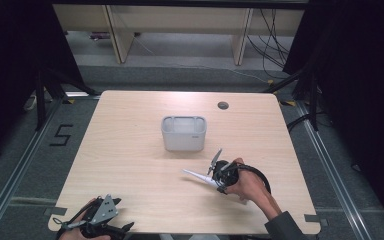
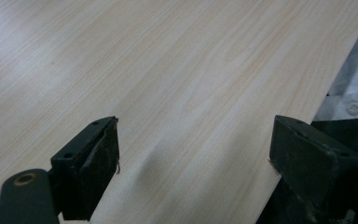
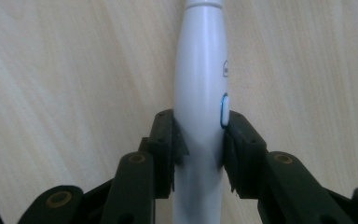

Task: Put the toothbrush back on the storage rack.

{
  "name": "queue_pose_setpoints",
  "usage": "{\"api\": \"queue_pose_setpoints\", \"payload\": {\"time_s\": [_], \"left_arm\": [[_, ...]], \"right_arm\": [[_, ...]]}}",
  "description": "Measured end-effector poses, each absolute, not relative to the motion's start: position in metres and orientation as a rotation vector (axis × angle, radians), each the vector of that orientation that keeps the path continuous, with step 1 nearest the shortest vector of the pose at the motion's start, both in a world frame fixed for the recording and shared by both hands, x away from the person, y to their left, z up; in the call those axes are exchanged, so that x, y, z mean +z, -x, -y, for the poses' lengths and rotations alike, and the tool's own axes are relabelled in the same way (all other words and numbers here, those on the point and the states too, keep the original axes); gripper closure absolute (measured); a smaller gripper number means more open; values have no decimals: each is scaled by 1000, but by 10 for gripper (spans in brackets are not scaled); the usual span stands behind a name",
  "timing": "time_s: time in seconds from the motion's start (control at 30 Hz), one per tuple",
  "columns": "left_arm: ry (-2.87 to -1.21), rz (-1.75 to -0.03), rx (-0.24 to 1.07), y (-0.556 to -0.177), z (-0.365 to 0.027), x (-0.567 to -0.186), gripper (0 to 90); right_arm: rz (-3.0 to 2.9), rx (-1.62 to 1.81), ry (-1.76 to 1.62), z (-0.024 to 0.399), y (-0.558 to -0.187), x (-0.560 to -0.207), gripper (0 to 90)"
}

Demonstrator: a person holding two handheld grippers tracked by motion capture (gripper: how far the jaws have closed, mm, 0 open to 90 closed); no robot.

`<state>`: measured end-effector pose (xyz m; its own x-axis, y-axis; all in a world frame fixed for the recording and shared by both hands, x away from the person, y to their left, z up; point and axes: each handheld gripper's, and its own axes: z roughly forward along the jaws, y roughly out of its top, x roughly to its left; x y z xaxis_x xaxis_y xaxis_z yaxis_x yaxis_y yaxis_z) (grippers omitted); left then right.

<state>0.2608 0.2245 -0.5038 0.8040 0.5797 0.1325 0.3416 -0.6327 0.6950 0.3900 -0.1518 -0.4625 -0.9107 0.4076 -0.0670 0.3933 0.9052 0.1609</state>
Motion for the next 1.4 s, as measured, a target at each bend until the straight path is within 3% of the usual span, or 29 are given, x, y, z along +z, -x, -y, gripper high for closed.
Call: {"api": "queue_pose_setpoints", "payload": {"time_s": [0.77, 1.4], "left_arm": [[-2308, -674, 455, -261, -225, -504, 157], [-2295, -687, 456, -261, -224, -505, 157]], "right_arm": [[-2650, 964, -732, 186, -394, -412, 666], [-2443, 1245, -864, 193, -420, -402, 666]]}}
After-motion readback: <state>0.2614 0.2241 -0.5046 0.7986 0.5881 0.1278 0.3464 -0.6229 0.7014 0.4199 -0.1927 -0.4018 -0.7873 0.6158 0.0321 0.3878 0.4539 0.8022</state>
